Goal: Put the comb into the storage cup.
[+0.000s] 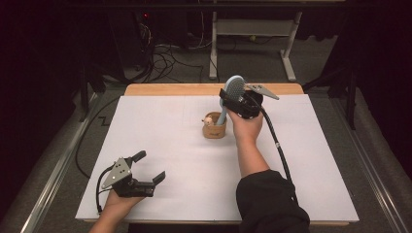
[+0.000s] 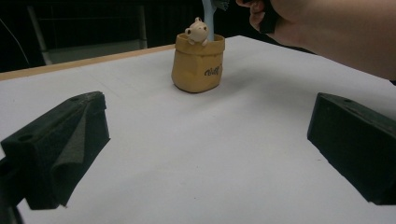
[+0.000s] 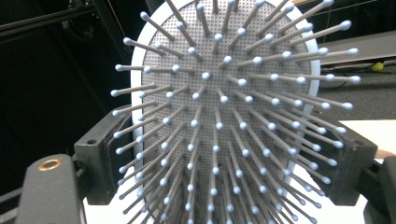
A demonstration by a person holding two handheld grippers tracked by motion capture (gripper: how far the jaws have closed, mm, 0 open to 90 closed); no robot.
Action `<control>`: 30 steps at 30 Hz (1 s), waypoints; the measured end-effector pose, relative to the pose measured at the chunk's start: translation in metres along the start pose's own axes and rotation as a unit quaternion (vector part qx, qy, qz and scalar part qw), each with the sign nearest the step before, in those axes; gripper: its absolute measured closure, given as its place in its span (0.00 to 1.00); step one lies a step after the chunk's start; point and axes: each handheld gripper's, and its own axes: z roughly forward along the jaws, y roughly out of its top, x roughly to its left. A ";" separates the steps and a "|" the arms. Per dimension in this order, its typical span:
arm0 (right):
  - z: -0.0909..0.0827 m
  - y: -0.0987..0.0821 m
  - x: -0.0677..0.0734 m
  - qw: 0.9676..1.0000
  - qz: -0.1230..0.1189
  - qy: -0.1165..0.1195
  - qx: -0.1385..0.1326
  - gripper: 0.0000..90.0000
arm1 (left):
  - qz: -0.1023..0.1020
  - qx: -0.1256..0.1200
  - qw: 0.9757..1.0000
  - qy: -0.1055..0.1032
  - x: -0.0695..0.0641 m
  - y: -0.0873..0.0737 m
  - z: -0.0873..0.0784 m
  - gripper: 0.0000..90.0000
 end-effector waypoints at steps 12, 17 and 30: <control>0.000 0.001 -0.001 1.000 -0.002 -0.004 0.004 0.20 | -0.001 0.000 1.000 -0.001 0.000 0.000 0.000 0.00; 0.000 0.002 -0.001 1.000 -0.004 -0.007 0.004 0.19 | -0.001 0.000 1.000 -0.001 0.000 0.000 0.000 0.00; 0.000 0.002 -0.002 1.000 -0.011 -0.007 0.004 0.16 | 0.000 0.001 1.000 -0.002 0.000 0.000 -0.001 0.00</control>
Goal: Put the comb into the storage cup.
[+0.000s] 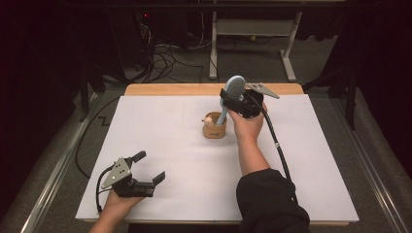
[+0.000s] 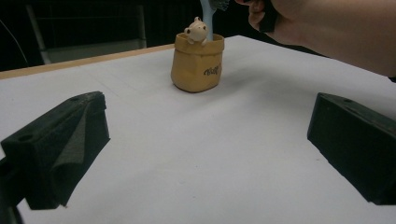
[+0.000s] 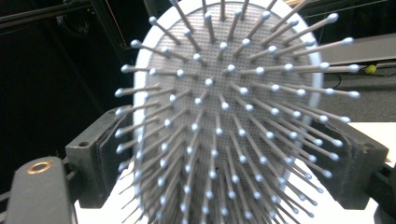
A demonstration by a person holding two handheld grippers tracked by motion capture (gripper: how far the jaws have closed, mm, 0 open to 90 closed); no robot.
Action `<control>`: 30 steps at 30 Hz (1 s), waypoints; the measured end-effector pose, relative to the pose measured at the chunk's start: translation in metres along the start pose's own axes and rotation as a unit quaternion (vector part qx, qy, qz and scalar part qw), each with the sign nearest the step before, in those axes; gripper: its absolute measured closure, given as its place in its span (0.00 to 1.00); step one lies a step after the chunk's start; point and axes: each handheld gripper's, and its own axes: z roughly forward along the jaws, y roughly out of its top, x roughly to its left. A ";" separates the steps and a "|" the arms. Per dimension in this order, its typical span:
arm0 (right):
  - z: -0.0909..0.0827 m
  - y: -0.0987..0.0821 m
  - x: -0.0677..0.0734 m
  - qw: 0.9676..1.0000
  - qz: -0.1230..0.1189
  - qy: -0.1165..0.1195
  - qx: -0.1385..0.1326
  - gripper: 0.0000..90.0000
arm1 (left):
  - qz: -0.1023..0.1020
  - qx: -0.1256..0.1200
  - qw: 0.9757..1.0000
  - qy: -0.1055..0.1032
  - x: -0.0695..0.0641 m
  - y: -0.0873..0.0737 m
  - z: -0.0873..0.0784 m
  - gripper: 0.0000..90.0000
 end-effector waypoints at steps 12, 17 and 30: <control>0.002 -0.002 -0.001 1.000 -0.002 -0.009 0.006 0.16 | 0.001 0.000 1.000 0.000 0.000 0.000 0.000 0.00; 0.002 -0.003 -0.001 1.000 -0.001 -0.011 0.006 0.15 | 0.001 0.000 1.000 -0.001 0.000 0.000 0.000 0.00; 0.000 -0.003 -0.002 0.999 -0.013 -0.027 0.018 0.00 | 0.000 -0.002 1.000 0.000 -0.001 0.000 0.000 0.00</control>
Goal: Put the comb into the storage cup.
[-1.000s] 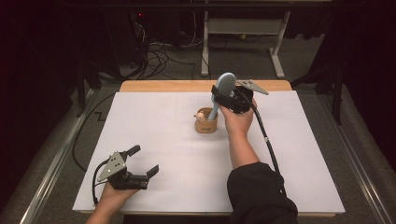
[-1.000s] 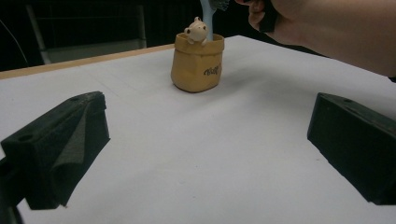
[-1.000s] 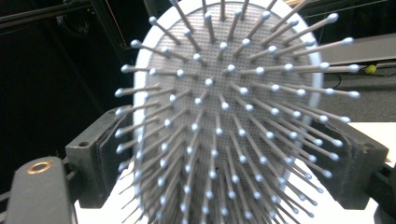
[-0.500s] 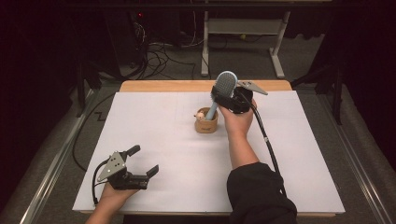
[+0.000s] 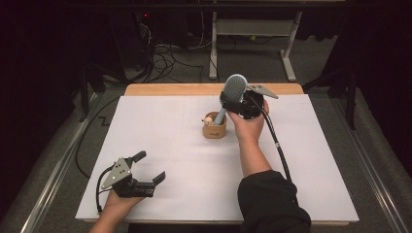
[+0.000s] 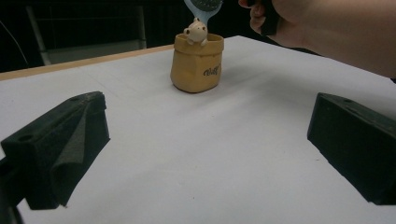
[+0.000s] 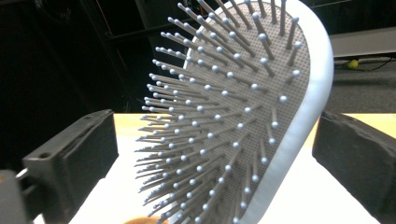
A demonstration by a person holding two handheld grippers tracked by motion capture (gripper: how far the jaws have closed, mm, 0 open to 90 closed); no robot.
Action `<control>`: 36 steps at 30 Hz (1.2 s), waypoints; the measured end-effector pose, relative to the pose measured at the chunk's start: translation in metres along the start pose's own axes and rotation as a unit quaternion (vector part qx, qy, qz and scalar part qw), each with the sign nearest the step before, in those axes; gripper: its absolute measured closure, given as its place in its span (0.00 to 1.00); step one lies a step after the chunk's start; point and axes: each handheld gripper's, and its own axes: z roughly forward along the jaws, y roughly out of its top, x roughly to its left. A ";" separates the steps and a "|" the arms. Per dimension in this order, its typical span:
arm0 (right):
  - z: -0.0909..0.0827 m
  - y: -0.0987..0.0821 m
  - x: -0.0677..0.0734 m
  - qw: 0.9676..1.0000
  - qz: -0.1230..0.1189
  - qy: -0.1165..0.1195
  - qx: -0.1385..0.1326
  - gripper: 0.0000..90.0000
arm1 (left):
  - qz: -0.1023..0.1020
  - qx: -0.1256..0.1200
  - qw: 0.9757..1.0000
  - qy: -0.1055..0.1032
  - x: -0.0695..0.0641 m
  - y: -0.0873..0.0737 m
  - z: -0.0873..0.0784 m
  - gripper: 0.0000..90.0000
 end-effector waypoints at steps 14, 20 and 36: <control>-0.010 0.000 0.004 1.000 -0.025 0.002 0.006 0.00 | 0.001 0.007 1.000 0.007 0.002 0.000 0.001 0.00; -0.018 -0.003 0.002 1.000 -0.028 0.003 0.010 0.00 | -0.007 0.009 1.000 0.009 0.002 0.000 0.003 0.00; -0.048 -0.019 -0.004 0.998 -0.060 0.012 0.017 0.00 | -0.014 0.017 1.000 0.015 0.003 0.000 0.006 0.00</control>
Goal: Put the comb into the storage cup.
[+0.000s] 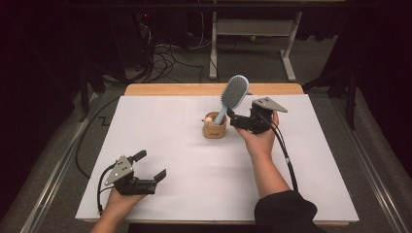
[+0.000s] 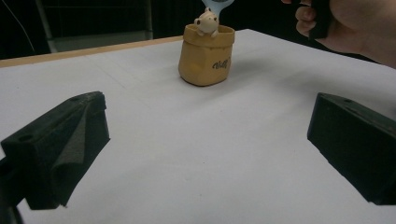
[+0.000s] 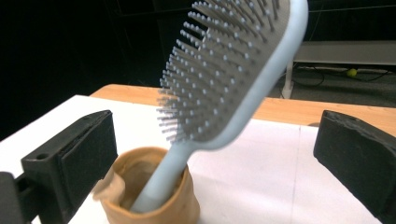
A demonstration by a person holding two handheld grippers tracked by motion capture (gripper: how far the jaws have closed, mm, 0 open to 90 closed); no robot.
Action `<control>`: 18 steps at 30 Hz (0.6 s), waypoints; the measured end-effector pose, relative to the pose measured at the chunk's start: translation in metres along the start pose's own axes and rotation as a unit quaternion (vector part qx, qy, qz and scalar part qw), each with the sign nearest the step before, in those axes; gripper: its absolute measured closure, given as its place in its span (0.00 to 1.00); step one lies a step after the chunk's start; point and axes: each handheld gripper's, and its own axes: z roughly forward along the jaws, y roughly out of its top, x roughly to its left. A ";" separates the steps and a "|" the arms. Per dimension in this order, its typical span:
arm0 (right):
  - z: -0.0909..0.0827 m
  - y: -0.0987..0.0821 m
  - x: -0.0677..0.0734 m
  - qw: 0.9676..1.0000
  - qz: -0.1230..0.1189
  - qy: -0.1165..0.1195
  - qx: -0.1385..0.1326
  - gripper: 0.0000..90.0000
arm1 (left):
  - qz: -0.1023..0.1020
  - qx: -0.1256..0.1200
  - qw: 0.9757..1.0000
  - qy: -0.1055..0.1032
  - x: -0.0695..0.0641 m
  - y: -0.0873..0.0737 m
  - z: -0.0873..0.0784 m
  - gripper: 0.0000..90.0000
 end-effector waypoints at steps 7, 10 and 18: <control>-0.013 -0.013 -0.003 1.000 -0.011 0.000 0.007 0.00 | 0.001 0.002 1.000 0.002 0.001 0.000 0.001 0.00; -0.019 -0.020 -0.004 1.000 -0.018 0.002 0.014 0.00 | -0.001 0.000 1.000 0.002 0.001 0.001 0.002 0.00; -0.037 -0.038 -0.008 0.999 -0.027 0.004 0.023 0.01 | 0.000 0.001 1.000 0.004 0.003 0.001 0.002 0.00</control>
